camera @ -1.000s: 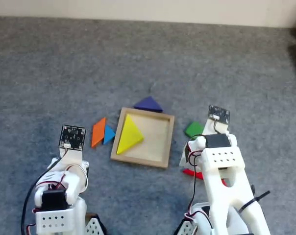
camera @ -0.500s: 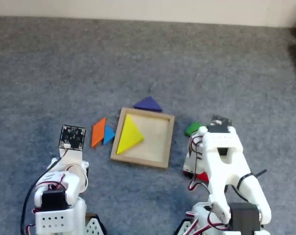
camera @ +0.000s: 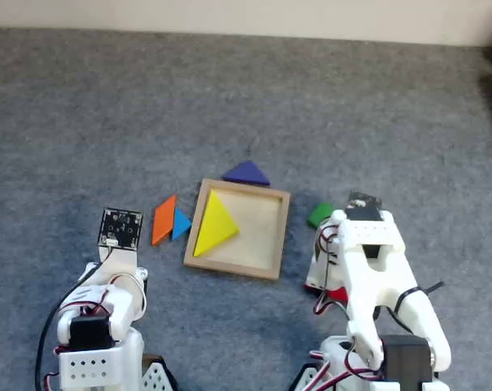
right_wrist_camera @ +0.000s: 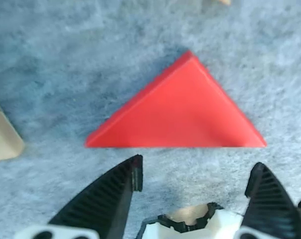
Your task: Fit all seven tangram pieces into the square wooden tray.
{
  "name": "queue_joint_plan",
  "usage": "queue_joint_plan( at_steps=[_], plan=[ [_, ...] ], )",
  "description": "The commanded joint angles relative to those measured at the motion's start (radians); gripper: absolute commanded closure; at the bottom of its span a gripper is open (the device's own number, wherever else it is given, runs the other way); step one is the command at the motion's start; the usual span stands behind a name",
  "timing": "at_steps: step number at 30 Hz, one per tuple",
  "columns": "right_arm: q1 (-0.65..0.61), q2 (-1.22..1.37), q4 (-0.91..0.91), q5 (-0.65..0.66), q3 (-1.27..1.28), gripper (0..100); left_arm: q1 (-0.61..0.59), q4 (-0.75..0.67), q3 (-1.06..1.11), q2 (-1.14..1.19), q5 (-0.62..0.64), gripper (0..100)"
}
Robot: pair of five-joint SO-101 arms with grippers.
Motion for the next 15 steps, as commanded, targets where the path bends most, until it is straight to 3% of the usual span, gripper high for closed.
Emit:
queue_joint_plan(
  at_steps=[1, 15],
  plan=[
    [0.042, -0.002, -0.005, 0.064, -0.047, 67.7, -0.001, 0.003, 0.007, -0.001, -0.003, 99],
    [0.070, -0.002, -0.168, 0.121, 0.085, 67.7, -0.001, 0.003, 0.007, -0.001, -0.003, 99]
  ],
)
